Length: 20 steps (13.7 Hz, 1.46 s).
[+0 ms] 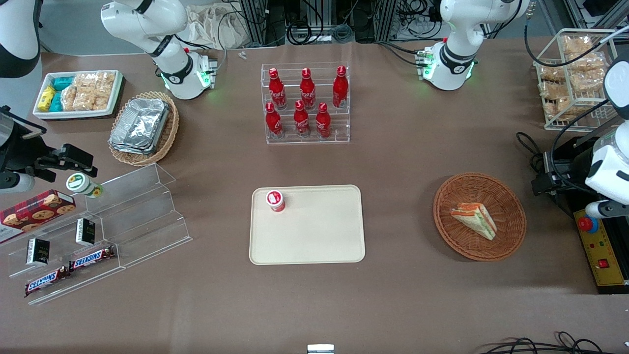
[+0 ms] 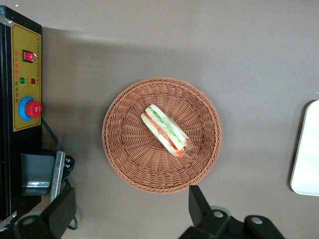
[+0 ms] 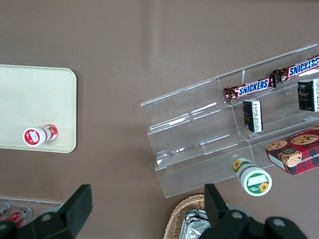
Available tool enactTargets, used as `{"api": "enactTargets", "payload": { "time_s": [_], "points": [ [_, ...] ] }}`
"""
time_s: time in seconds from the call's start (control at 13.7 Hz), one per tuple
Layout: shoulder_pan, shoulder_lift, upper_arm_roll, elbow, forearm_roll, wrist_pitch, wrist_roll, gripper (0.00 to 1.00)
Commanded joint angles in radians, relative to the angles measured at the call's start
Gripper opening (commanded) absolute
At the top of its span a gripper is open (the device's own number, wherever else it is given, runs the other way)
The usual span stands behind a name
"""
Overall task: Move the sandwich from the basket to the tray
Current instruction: 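Move the left gripper over the wicker basket toward the sandwich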
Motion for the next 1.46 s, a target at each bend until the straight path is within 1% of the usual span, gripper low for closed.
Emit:
{"api": "enactTargets", "payload": {
  "time_s": [0.0, 0.44, 0.66, 0.88, 0.95, 1.39],
  "points": [
    [-0.017, 0.009, 0.016, 0.020, -0.012, -0.007, 0.003, 1.00],
    [-0.009, 0.009, 0.016, 0.004, -0.016, -0.019, 0.017, 1.00],
    [-0.015, 0.011, 0.016, -0.055, -0.016, 0.004, 0.016, 1.00],
    [-0.020, 0.011, 0.016, -0.161, -0.021, 0.102, -0.003, 1.00],
    [-0.025, 0.018, 0.012, -0.198, -0.021, 0.138, -0.027, 1.00],
    [-0.034, 0.083, -0.007, -0.272, -0.021, 0.273, -0.240, 1.00]
  ]
}}
